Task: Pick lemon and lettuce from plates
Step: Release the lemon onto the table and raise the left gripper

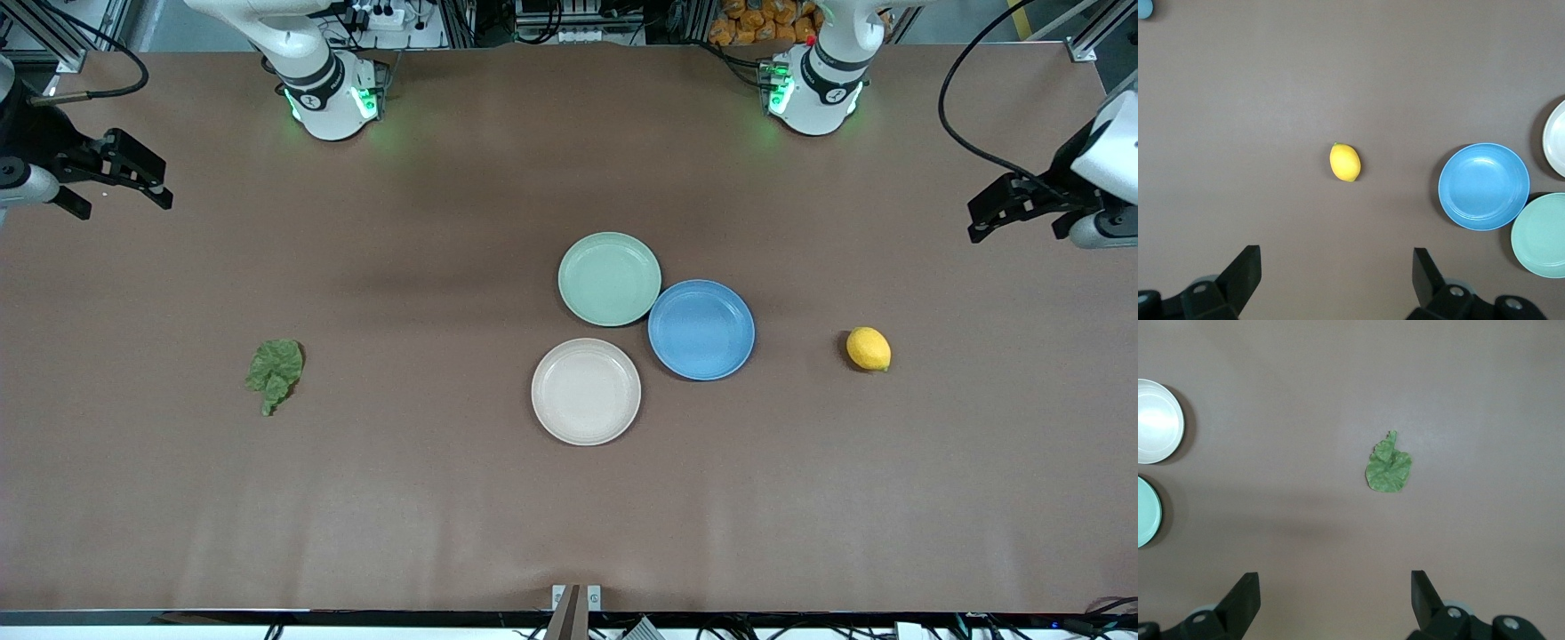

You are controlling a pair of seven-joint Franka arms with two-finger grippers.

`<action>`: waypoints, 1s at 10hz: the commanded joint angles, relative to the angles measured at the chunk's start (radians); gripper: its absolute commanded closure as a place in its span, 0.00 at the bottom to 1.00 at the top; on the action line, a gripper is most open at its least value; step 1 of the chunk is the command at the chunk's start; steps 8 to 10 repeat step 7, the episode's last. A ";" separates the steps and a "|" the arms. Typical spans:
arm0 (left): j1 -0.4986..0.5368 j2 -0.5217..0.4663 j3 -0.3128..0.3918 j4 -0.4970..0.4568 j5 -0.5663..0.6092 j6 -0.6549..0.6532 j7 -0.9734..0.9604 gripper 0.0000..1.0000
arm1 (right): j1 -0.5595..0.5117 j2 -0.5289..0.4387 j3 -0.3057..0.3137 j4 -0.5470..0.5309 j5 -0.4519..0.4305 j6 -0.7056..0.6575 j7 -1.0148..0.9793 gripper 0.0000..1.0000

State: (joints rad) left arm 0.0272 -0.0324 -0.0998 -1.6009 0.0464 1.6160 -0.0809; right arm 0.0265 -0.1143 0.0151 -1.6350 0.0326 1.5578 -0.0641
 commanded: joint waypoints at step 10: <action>0.007 0.048 -0.006 0.058 -0.077 -0.001 0.023 0.00 | -0.016 -0.010 -0.003 0.018 0.010 -0.065 -0.003 0.00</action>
